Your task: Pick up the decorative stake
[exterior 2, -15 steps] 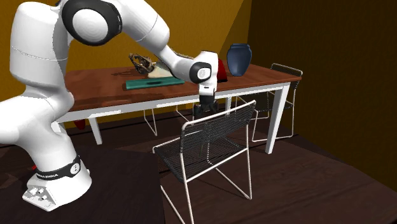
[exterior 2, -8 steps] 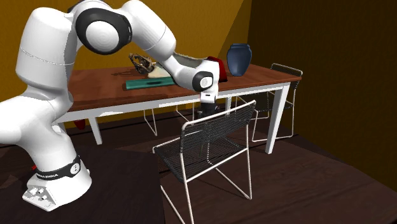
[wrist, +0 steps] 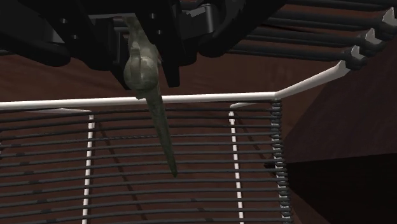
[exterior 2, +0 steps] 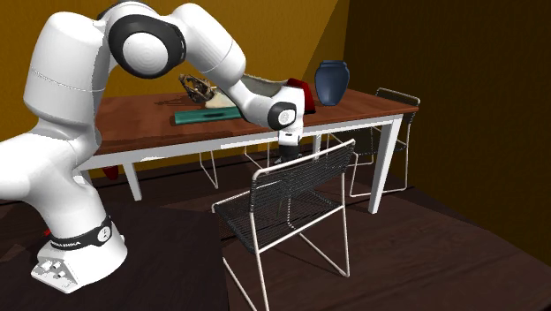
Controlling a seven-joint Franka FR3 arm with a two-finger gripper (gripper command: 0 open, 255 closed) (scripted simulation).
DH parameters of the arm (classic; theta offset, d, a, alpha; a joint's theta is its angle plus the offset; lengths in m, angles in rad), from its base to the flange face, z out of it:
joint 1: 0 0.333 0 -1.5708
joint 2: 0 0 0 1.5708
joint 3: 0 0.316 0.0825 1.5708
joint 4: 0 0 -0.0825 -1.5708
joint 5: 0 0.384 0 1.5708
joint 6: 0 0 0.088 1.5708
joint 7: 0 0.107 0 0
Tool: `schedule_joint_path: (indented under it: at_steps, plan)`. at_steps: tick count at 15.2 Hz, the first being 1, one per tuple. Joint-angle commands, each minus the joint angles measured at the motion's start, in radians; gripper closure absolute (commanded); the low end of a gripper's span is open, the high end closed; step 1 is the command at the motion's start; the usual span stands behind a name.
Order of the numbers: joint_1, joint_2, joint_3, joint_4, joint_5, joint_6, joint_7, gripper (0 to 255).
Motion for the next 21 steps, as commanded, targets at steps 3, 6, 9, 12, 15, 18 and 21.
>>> schedule_joint_path:
  at_steps: [3, 6, 9, 12, 15, 18, 21]
  plan:
    - [0.000, 0.000, 0.000, 0.000, 0.000, 0.000, 0.000, 255]
    - [-0.008, -0.021, 0.010, -0.002, 0.013, -0.017, -0.008, 255]
    - [-0.017, -0.047, 0.022, 0.001, 0.030, -0.045, -0.018, 255]
    - [-0.026, -0.073, 0.034, 0.006, 0.048, -0.073, -0.029, 255]
    - [-0.034, -0.098, 0.046, 0.013, 0.065, -0.102, -0.040, 255]
    - [-0.041, -0.122, 0.056, 0.023, 0.082, -0.132, -0.050, 255]
    - [-0.043, -0.130, 0.059, 0.027, 0.088, -0.144, -0.054, 255]
